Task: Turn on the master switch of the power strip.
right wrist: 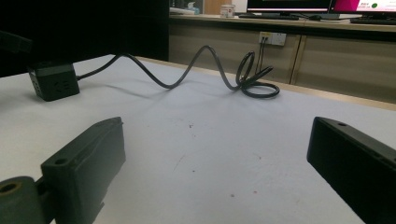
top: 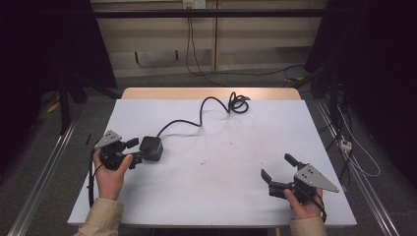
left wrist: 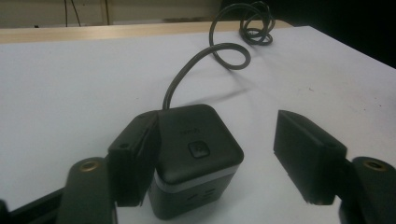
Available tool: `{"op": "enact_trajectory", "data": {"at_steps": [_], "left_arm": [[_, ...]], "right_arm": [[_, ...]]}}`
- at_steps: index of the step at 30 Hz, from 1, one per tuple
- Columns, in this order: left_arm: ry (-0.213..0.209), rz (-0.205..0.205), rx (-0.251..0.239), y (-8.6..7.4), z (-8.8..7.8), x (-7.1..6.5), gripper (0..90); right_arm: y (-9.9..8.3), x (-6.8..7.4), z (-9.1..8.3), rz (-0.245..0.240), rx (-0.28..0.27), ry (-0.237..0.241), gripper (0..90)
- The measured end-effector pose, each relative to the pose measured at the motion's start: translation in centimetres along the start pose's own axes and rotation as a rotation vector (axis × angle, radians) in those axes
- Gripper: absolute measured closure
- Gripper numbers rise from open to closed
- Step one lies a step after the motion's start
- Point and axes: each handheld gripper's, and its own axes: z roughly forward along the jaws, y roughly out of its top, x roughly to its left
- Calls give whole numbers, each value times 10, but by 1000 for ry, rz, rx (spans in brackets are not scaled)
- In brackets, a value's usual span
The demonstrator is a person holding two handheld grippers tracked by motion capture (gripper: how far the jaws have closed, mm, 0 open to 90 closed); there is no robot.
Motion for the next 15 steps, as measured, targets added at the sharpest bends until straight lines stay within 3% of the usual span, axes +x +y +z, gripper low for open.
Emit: {"op": "enact_trajectory", "data": {"at_steps": [7,15], "left_arm": [[-33,-7,-22,1,-4,-5,168],[-122,-7,-47,-1,-10,-10,110]], "right_arm": [[-1,-2,-1,11,-4,-5,36],[-1,-3,-5,16,-4,-14,36]]}}
